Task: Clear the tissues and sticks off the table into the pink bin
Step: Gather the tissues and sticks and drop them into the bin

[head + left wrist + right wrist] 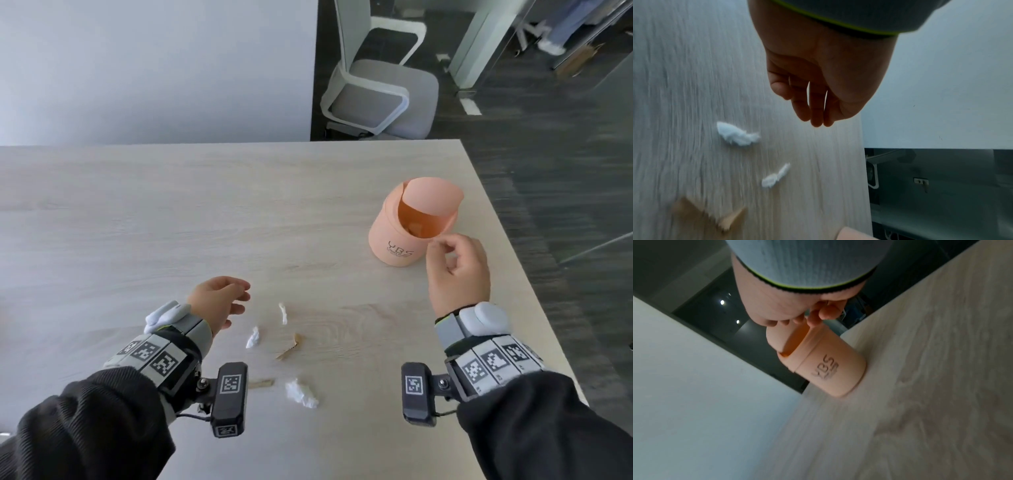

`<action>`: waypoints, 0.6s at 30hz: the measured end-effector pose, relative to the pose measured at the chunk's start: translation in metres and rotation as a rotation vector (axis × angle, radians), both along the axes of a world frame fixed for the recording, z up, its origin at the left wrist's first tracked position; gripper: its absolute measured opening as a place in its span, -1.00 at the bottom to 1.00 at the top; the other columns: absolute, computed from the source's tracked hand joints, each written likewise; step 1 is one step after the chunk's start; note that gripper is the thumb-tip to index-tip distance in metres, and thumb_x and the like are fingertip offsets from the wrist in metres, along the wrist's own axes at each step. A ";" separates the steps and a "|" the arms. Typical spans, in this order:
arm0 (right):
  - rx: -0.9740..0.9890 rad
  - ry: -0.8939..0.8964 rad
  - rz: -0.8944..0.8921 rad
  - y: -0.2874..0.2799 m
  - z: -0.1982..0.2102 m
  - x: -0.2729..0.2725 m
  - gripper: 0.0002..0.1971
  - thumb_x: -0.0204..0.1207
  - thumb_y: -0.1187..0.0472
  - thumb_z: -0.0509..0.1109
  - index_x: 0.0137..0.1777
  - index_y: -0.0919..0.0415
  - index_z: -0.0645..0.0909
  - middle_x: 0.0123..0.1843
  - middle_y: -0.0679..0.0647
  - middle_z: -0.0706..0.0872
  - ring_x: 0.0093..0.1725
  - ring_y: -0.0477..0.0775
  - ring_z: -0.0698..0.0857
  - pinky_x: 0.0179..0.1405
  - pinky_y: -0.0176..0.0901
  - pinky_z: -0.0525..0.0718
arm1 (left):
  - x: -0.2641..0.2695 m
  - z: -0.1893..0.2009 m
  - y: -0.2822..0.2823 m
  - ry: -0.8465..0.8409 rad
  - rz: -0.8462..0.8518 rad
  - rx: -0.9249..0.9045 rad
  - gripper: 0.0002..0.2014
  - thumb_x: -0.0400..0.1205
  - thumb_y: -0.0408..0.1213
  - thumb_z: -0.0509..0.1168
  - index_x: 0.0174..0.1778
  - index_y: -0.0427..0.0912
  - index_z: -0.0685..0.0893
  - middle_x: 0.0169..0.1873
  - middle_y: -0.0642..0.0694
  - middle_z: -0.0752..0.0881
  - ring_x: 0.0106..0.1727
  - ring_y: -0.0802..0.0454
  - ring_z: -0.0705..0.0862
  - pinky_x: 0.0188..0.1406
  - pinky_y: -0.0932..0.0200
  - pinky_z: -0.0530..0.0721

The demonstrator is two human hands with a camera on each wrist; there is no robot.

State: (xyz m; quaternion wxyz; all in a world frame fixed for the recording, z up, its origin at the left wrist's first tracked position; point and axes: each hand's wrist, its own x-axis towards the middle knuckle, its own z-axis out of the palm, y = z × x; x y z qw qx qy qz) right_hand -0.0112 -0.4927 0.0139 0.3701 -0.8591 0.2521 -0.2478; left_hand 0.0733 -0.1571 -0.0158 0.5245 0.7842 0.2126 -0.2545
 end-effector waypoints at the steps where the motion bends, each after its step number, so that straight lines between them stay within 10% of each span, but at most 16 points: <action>1: -0.007 0.019 0.046 0.007 -0.004 -0.002 -0.96 0.54 0.12 0.37 -0.05 0.03 0.62 -0.06 -0.06 0.63 -0.24 -0.13 0.57 -0.29 -0.27 0.49 | 0.002 -0.002 0.005 -0.044 -0.003 0.051 -0.83 0.62 -0.36 0.26 -0.08 -0.12 0.78 -0.17 -0.09 0.79 -0.27 -0.02 0.68 -0.40 0.19 0.51; 4: -0.015 0.256 0.326 0.034 -0.024 0.000 -0.98 0.46 0.20 0.46 -0.15 0.06 0.67 -0.18 -0.08 0.65 -0.31 -0.10 0.59 -0.26 -0.21 0.55 | 0.007 -0.011 0.023 -0.175 -0.067 0.245 -0.83 0.56 -0.36 0.31 -0.04 -0.09 0.77 -0.14 -0.10 0.75 -0.23 -0.07 0.67 -0.35 0.17 0.56; 8: -0.038 0.662 0.737 0.085 -0.060 0.008 -0.80 0.47 0.12 0.48 0.09 0.03 0.73 0.04 -0.09 0.61 -0.12 0.03 0.66 0.02 -0.10 0.62 | 0.010 -0.023 0.058 -0.210 -0.262 0.558 -0.57 0.53 -0.29 0.31 0.34 0.06 0.64 0.38 -0.01 0.53 0.04 0.00 0.66 0.02 0.06 0.68; 13: -0.124 0.704 0.961 0.126 -0.076 0.011 -0.27 0.38 -0.19 0.51 0.55 -0.04 0.44 0.55 -0.06 0.43 0.46 0.11 0.44 0.46 -0.11 0.38 | 0.001 -0.031 0.051 -0.214 -0.532 0.650 -0.44 0.61 -0.15 0.26 0.59 0.04 0.41 0.55 0.03 0.41 0.42 -0.10 0.50 0.36 -0.01 0.57; 18: -0.357 0.728 1.122 0.140 -0.082 0.018 -0.19 0.32 -0.27 0.49 0.56 0.00 0.42 0.60 -0.08 0.39 0.47 0.17 0.36 0.44 0.08 0.45 | -0.013 -0.035 0.034 -0.280 -0.763 0.653 -0.31 0.54 0.22 0.30 0.58 0.04 0.43 0.50 0.02 0.42 0.45 -0.09 0.38 0.38 0.01 0.52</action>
